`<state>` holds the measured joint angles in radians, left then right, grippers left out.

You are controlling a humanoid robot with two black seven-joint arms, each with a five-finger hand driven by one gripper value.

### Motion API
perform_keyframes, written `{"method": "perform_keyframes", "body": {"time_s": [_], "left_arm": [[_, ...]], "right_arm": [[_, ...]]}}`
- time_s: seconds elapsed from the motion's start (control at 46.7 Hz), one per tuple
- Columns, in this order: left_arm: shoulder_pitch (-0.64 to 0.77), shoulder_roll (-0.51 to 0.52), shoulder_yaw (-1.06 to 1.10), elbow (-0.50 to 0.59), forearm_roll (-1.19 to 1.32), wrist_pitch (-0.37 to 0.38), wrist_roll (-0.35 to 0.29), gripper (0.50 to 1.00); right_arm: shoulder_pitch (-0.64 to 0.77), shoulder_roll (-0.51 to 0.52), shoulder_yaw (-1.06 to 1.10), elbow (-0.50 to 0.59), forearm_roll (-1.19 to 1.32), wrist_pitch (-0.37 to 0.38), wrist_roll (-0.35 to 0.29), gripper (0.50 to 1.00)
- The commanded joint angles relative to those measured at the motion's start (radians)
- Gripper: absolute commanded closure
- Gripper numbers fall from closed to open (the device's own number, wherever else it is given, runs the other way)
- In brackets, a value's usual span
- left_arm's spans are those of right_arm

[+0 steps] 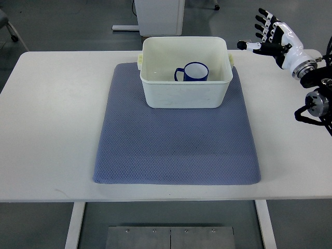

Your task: Place cup in box with right hand

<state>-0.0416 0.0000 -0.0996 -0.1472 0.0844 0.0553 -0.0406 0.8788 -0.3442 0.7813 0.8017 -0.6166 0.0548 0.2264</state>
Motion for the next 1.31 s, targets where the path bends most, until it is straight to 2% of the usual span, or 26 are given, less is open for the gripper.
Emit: {"method": "perform_keyframes", "body": {"time_s": [0.0, 0.257, 0.621, 1.284], "left_arm": [[0.0, 0.0, 0.0, 0.0, 0.0, 0.0, 0.001, 0.5], [0.0, 0.0, 0.0, 0.0, 0.0, 0.0, 0.001, 0.5], [0.0, 0.0, 0.0, 0.0, 0.0, 0.0, -0.001, 0.5], [0.0, 0.0, 0.003, 0.0, 0.0, 0.0, 0.001, 0.5]], "right_arm": [[-0.032, -0.001, 0.05, -0.001, 0.0, 0.013, -0.009, 0.5], [-0.139, 0.01, 0.185, 0.002, 0.0, 0.054, -0.018, 0.5], [-0.291, 0.082, 0.387, 0.045, 0.002, 0.053, 0.001, 0.5], [-0.371, 0.237, 0.467, 0.062, 0.003, 0.054, 0.001, 0.5]]}}
